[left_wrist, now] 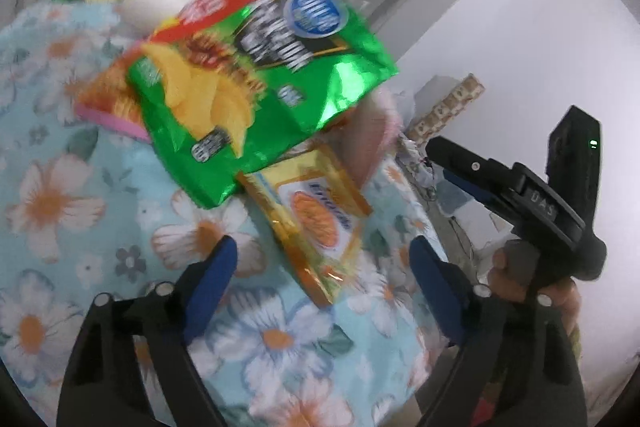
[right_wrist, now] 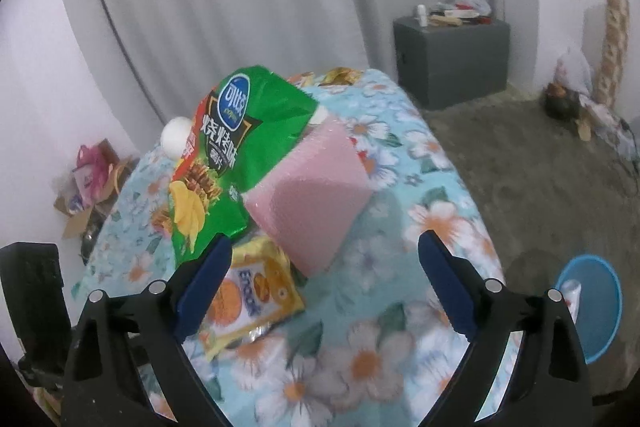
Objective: Collect trash
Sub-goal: 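Move both tools back toward the trash on the bed, then grasp the pink sponge with the right tool while left tool grasps the Enaak packet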
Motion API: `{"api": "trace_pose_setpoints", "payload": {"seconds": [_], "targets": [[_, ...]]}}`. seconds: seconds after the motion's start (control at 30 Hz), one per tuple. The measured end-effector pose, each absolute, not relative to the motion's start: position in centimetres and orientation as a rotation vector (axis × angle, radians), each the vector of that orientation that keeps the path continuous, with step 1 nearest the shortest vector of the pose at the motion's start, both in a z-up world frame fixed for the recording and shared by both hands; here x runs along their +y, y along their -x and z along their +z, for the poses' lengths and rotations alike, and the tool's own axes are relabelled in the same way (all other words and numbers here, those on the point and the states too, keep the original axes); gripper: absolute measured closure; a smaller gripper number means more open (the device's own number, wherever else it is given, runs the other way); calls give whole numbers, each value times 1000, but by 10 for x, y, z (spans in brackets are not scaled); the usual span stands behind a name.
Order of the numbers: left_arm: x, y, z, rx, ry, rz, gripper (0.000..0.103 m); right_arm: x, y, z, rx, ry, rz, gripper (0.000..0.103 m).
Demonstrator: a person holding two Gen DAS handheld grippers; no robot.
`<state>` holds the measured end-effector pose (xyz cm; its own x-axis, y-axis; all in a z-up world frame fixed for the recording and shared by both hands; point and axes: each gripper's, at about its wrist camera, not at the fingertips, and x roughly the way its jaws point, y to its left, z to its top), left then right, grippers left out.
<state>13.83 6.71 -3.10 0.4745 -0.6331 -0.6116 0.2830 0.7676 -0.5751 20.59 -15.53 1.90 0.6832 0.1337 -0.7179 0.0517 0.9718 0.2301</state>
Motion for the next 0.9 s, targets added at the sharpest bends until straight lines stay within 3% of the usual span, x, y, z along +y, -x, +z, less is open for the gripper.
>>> {"api": "trace_pose_setpoints", "payload": {"seconds": [0.13,0.33,0.57,0.77,0.9], "targets": [[70,-151,-48,970,508,-567,36,-144,-221,11,830,-190,59,16],[66,-158,-53,969,505,-586,42,-132,-240,-1,839,-139,56,23],[66,-159,-61,959,533,-608,52,-139,-248,-15,890,-179,38,56],[57,-160,-65,953,534,-630,60,-150,-238,-16,901,-237,35,64],[51,-162,-69,964,526,-619,75,-156,-234,-14,910,-271,32,69]]}}
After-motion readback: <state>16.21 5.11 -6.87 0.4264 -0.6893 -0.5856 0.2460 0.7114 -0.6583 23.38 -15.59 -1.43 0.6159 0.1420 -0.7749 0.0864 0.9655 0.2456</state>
